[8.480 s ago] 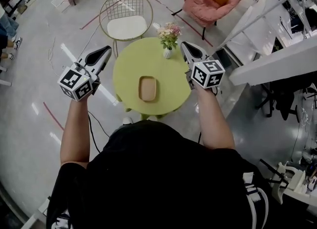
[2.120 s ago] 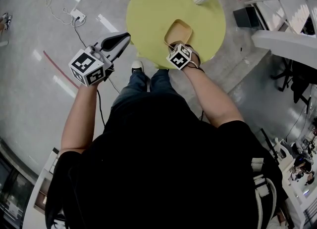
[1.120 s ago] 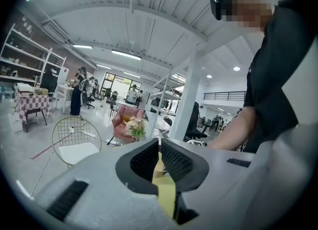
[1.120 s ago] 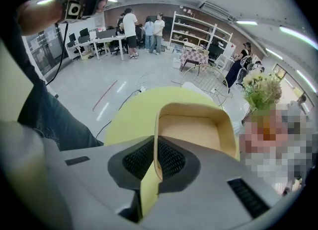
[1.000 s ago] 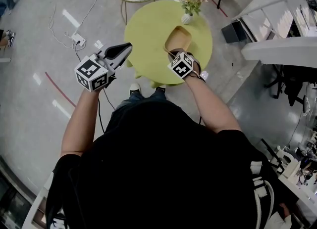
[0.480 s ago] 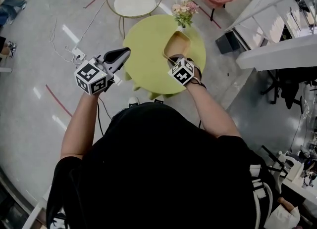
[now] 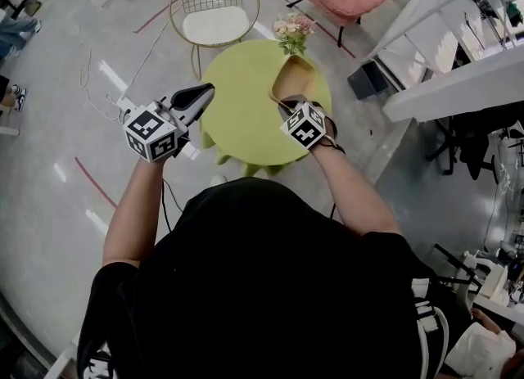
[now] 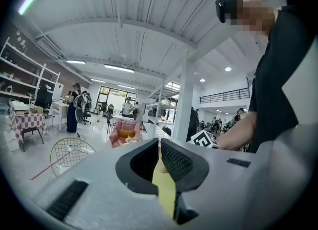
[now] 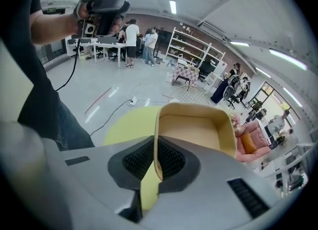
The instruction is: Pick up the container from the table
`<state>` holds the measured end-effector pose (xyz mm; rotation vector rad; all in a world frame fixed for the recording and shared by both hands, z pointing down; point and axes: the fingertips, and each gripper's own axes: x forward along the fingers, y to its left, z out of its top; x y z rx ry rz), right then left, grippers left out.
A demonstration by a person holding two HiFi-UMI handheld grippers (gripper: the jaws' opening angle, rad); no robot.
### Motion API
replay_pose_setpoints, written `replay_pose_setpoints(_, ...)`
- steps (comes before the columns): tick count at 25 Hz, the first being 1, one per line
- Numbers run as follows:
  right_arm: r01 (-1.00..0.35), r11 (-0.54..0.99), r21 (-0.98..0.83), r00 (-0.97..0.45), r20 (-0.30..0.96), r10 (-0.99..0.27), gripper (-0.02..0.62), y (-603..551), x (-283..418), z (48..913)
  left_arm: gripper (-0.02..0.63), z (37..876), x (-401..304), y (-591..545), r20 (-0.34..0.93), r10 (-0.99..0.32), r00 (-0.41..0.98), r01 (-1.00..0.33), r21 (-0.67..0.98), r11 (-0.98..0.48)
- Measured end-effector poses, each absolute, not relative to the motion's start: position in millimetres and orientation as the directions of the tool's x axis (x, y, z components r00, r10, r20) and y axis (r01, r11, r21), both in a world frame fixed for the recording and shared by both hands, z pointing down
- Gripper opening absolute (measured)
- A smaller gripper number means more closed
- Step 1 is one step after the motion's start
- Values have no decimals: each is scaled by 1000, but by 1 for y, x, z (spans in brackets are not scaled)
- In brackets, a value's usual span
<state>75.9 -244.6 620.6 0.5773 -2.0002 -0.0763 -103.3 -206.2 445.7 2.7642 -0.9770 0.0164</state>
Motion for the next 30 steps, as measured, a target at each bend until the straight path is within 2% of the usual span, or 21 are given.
replay_pose_setpoints(13, -344, 860, 377, -371, 787, -493, 18, -236, 82, 569, 26, 413, -93, -204, 24, -594, 804, -590, 149, -793)
replay_pose_setpoints(30, -330, 834, 442, -360, 758, -544, 18, -227, 80, 534, 26, 409, -91, -198, 41, -568, 822, -569, 103, -816)
